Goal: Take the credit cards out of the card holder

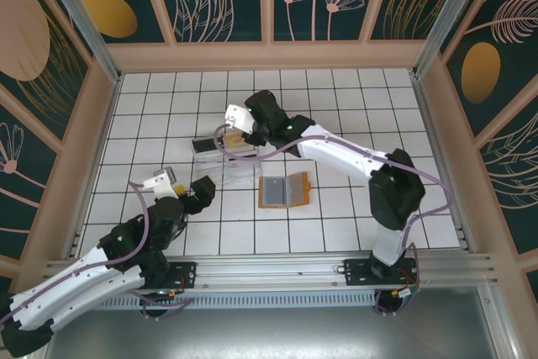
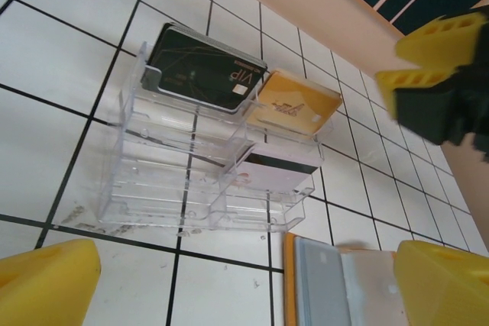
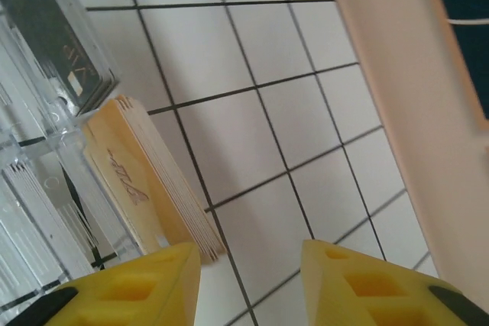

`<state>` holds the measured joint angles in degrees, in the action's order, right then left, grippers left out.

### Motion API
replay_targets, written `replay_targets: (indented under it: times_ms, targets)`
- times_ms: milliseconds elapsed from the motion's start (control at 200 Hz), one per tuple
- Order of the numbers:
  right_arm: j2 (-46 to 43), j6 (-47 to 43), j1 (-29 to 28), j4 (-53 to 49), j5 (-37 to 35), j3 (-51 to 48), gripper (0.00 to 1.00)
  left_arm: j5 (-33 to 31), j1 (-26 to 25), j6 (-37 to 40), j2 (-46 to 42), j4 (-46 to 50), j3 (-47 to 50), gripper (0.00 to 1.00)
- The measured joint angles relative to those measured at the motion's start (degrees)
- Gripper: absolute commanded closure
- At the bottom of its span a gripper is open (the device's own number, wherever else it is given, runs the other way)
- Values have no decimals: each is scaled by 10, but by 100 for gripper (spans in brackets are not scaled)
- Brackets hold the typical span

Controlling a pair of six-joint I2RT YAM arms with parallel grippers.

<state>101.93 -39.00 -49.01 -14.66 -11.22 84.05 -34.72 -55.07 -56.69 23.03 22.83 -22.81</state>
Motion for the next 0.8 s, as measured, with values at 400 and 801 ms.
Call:
replay_targets:
  times_ms: [400,801]
  targets:
    - [-188,370,134,42,18,-180,63,43,0,31,176,-90,-27,2]
    - [-287,578,134,38,111,-358,61,142,0,17,337,-219,-51,20]
